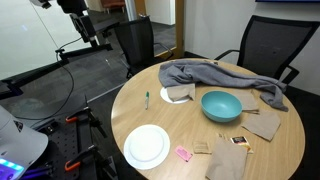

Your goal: Move the marker from the table and put it into the blue bowl

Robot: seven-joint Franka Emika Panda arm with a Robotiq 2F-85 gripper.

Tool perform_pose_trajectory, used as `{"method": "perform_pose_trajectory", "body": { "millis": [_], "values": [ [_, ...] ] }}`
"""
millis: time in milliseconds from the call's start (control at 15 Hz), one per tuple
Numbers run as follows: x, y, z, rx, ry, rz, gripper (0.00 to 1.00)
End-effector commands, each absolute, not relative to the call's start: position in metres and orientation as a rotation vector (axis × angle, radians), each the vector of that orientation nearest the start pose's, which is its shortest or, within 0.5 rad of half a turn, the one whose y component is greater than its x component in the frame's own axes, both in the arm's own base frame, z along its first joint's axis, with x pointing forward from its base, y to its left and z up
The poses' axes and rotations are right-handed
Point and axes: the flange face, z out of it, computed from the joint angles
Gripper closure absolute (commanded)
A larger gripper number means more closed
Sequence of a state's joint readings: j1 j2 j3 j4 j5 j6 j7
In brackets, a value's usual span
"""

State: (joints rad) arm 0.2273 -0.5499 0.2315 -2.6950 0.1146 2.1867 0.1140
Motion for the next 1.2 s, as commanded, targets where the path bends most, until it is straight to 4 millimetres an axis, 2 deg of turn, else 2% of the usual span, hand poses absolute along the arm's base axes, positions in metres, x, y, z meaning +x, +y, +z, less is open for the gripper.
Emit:
{"method": "perform_pose_trajectory", "body": {
  "millis": [0, 200, 467, 867, 1133],
  "values": [
    [0.343, 0.146, 0.399, -3.123, -0.628, -0.138, 0.0],
    [0.359, 0.13, 0.393, -3.078, -0.798, -0.169, 0.0],
    [0.382, 0.106, 0.374, -3.011, -1.012, -0.182, 0.0],
    [0.411, 0.075, 0.332, -2.916, -1.343, -0.157, 0.0],
    [0.42, 0.069, 0.298, -2.847, -1.481, -0.155, 0.0]
  ]
}}
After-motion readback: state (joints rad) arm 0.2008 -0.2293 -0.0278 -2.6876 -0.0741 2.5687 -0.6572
